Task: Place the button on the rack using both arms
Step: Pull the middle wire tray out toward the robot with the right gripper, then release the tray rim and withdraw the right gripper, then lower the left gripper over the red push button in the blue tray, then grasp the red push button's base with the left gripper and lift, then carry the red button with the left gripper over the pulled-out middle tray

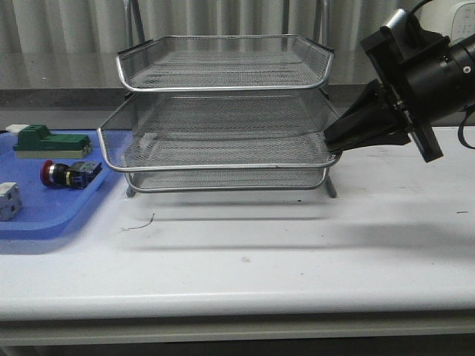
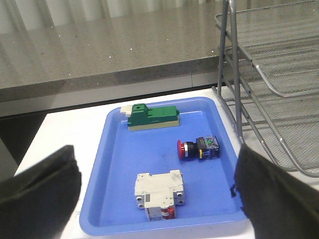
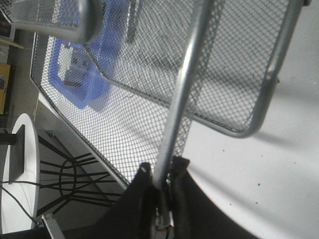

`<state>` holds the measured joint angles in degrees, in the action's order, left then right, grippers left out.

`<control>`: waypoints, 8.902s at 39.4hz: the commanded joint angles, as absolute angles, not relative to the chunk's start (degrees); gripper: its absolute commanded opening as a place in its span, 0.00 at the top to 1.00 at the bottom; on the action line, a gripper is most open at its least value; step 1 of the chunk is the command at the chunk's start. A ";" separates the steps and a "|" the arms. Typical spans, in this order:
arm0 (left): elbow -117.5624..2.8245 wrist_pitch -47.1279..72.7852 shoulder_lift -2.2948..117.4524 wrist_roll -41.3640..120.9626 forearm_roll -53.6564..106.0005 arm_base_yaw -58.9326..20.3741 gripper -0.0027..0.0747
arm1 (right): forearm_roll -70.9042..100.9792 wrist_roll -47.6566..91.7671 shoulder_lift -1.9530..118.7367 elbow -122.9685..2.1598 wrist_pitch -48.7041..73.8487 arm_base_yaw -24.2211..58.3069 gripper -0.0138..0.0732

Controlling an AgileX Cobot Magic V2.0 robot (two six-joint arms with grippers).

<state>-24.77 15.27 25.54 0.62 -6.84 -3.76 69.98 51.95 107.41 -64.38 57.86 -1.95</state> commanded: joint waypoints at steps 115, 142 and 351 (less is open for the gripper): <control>-26.44 10.77 26.13 0.00 -7.07 -3.79 0.21 | 15.48 13.28 18.76 -21.96 19.58 8.48 0.91; -41.94 16.60 47.72 1.45 -6.98 -3.90 0.21 | 16.57 13.28 18.76 -21.96 20.16 8.48 0.91; -101.39 58.36 110.87 31.11 12.04 -33.82 0.95 | 16.57 13.28 18.76 -21.96 20.16 8.48 0.91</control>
<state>-99.81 61.07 113.26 31.71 11.95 -33.42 15.93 13.14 18.52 -20.49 24.43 8.45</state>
